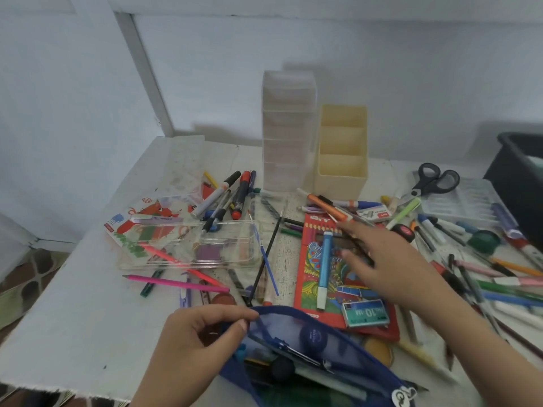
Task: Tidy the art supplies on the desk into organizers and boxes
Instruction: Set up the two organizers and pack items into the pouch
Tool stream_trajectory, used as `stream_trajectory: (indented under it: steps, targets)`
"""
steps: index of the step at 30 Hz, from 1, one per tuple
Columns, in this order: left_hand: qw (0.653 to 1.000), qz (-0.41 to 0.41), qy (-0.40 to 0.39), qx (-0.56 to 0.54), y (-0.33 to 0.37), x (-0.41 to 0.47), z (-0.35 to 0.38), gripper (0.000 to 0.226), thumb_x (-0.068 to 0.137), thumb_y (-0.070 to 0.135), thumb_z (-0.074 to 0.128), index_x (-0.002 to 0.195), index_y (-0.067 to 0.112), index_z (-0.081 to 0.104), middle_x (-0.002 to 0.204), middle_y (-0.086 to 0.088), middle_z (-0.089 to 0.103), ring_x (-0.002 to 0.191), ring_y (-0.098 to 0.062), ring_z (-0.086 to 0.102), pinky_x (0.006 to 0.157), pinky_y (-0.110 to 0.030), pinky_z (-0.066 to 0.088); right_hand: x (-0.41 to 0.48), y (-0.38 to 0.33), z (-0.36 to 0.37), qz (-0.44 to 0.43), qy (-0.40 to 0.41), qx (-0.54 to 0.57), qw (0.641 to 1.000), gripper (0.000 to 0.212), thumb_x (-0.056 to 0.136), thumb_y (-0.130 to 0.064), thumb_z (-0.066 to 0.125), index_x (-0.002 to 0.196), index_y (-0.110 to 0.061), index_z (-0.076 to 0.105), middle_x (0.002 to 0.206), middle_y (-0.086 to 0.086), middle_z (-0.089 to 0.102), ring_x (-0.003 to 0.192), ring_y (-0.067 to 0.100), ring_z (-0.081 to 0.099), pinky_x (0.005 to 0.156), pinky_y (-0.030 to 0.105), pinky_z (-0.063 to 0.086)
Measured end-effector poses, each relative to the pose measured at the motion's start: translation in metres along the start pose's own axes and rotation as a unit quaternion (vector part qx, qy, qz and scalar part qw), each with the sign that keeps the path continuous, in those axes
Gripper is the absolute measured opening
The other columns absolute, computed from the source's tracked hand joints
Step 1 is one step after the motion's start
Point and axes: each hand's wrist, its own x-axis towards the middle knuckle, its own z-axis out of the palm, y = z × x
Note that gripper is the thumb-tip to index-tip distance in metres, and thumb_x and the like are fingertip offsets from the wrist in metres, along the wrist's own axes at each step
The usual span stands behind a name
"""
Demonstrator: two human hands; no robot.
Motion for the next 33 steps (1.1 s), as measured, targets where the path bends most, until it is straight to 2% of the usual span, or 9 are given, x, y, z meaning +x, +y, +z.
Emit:
stream_trajectory:
  steps: [2, 5, 7, 13, 17, 20, 22, 25, 33]
  targets:
    - [1.000, -0.016, -0.006, -0.012, 0.000, 0.001, 0.000, 0.043, 0.080, -0.003, 0.068, 0.072, 0.039, 0.076, 0.075, 0.003, 0.074, 0.077, -0.012, 0.070, 0.066, -0.018, 0.056, 0.011, 0.004, 0.001, -0.009, 0.074, -0.027, 0.997, 0.044, 0.090, -0.034, 0.055, 0.132, -0.022, 0.048, 0.118, -0.004, 0.062, 0.100, 0.011, 0.055, 0.079, 0.024, 0.037]
    - [0.999, -0.028, -0.008, -0.020, 0.001, 0.002, 0.001, 0.042, 0.079, -0.004, 0.068, 0.071, 0.037, 0.077, 0.076, 0.001, 0.074, 0.078, -0.013, 0.071, 0.068, -0.019, 0.056, 0.032, 0.011, 0.008, 0.048, 0.046, -0.090, 0.994, 0.048, 0.095, -0.035, 0.046, 0.138, -0.016, 0.040, 0.137, 0.005, 0.050, 0.124, 0.022, 0.047, 0.104, 0.037, 0.032]
    - [0.999, -0.033, -0.009, -0.018, 0.002, 0.003, 0.001, 0.042, 0.079, -0.003, 0.068, 0.071, 0.037, 0.077, 0.076, 0.001, 0.074, 0.078, -0.013, 0.071, 0.068, -0.020, 0.057, 0.040, 0.012, 0.016, 0.065, 0.015, -0.108, 0.992, 0.043, 0.096, -0.031, 0.043, 0.137, -0.016, 0.040, 0.132, 0.005, 0.053, 0.120, 0.022, 0.047, 0.106, 0.038, 0.030]
    - [0.999, -0.046, -0.010, -0.023, 0.003, 0.001, 0.003, 0.037, 0.078, -0.001, 0.070, 0.070, 0.035, 0.077, 0.075, 0.002, 0.074, 0.075, -0.011, 0.070, 0.063, -0.014, 0.054, 0.031, 0.008, 0.024, 0.009, 0.038, -0.086, 0.996, 0.038, 0.092, -0.010, 0.045, 0.126, -0.024, 0.056, 0.119, -0.006, 0.063, 0.115, 0.015, 0.052, 0.114, 0.040, 0.011]
    - [0.999, -0.039, -0.010, -0.018, 0.005, 0.002, 0.005, 0.038, 0.077, -0.001, 0.070, 0.070, 0.036, 0.077, 0.075, 0.002, 0.074, 0.075, -0.012, 0.070, 0.064, -0.015, 0.054, 0.023, 0.011, 0.016, -0.039, 0.011, -0.039, 0.998, 0.034, 0.089, -0.006, 0.052, 0.115, -0.023, 0.066, 0.118, -0.007, 0.065, 0.111, 0.014, 0.056, 0.109, 0.038, 0.023]
    - [0.999, -0.036, -0.006, -0.013, 0.006, 0.003, 0.006, 0.040, 0.077, -0.002, 0.070, 0.069, 0.036, 0.077, 0.075, 0.003, 0.074, 0.076, -0.012, 0.070, 0.064, -0.015, 0.054, 0.025, 0.017, 0.007, -0.058, -0.011, 0.032, 0.998, 0.033, 0.088, -0.009, 0.054, 0.115, -0.023, 0.067, 0.104, -0.009, 0.069, 0.093, 0.011, 0.061, 0.084, 0.030, 0.047]
    - [0.999, -0.035, -0.006, -0.010, 0.006, 0.003, 0.006, 0.040, 0.077, -0.002, 0.070, 0.069, 0.037, 0.077, 0.075, 0.003, 0.074, 0.077, -0.011, 0.070, 0.065, -0.016, 0.055, 0.036, 0.023, 0.003, -0.035, 0.036, 0.045, 0.998, 0.032, 0.089, -0.012, 0.052, 0.116, -0.022, 0.066, 0.099, -0.008, 0.068, 0.087, 0.012, 0.060, 0.072, 0.024, 0.046]
    - [0.999, -0.032, 0.000, -0.008, 0.006, 0.002, 0.007, 0.041, 0.078, -0.003, 0.069, 0.069, 0.037, 0.077, 0.075, 0.003, 0.074, 0.077, -0.011, 0.070, 0.064, -0.015, 0.054, 0.064, 0.032, 0.002, 0.001, 0.082, -0.075, 0.994, 0.029, 0.092, -0.016, 0.047, 0.114, -0.020, 0.065, 0.110, 0.000, 0.064, 0.097, 0.019, 0.058, 0.076, 0.029, 0.043]
    - [0.999, -0.031, -0.018, -0.002, 0.008, 0.000, 0.005, 0.044, 0.080, -0.002, 0.067, 0.071, 0.040, 0.076, 0.077, 0.006, 0.074, 0.078, -0.008, 0.070, 0.065, -0.016, 0.055, 0.104, 0.027, 0.004, -0.017, -0.006, -0.229, 0.973, 0.023, 0.092, -0.024, 0.047, 0.099, -0.022, 0.069, 0.098, 0.000, 0.063, 0.088, 0.020, 0.058, 0.064, 0.028, 0.038]
